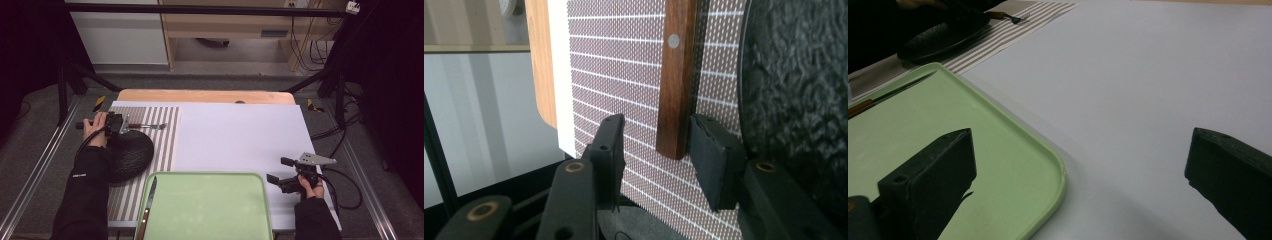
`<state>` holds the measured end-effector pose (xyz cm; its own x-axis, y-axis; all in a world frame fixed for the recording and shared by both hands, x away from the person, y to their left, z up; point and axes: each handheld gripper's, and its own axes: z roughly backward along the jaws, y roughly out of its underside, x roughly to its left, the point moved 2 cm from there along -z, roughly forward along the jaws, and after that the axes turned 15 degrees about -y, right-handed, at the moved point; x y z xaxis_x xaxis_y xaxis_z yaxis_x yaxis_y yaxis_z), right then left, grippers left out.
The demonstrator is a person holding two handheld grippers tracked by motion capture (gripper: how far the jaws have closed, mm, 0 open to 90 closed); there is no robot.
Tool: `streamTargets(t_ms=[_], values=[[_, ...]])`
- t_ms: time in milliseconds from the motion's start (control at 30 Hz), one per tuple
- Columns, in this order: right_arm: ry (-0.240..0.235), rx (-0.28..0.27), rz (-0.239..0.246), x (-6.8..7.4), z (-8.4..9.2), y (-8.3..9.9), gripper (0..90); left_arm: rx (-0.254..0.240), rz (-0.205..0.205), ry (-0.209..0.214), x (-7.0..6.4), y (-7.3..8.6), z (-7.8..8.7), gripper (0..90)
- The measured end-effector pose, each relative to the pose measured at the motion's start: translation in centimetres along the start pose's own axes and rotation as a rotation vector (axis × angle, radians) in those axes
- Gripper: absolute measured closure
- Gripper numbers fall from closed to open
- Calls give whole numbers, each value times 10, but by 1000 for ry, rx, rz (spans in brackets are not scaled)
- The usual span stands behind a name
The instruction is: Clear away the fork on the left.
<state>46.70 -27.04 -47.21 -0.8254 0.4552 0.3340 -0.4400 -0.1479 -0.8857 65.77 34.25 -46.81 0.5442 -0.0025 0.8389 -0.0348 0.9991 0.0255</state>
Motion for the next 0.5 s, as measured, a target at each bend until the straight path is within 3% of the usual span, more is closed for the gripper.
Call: streamTargets(t_ms=[500], values=[[1, 1, 0, 0, -1, 0, 3, -13, -15, 7, -2, -7, -3, 640]])
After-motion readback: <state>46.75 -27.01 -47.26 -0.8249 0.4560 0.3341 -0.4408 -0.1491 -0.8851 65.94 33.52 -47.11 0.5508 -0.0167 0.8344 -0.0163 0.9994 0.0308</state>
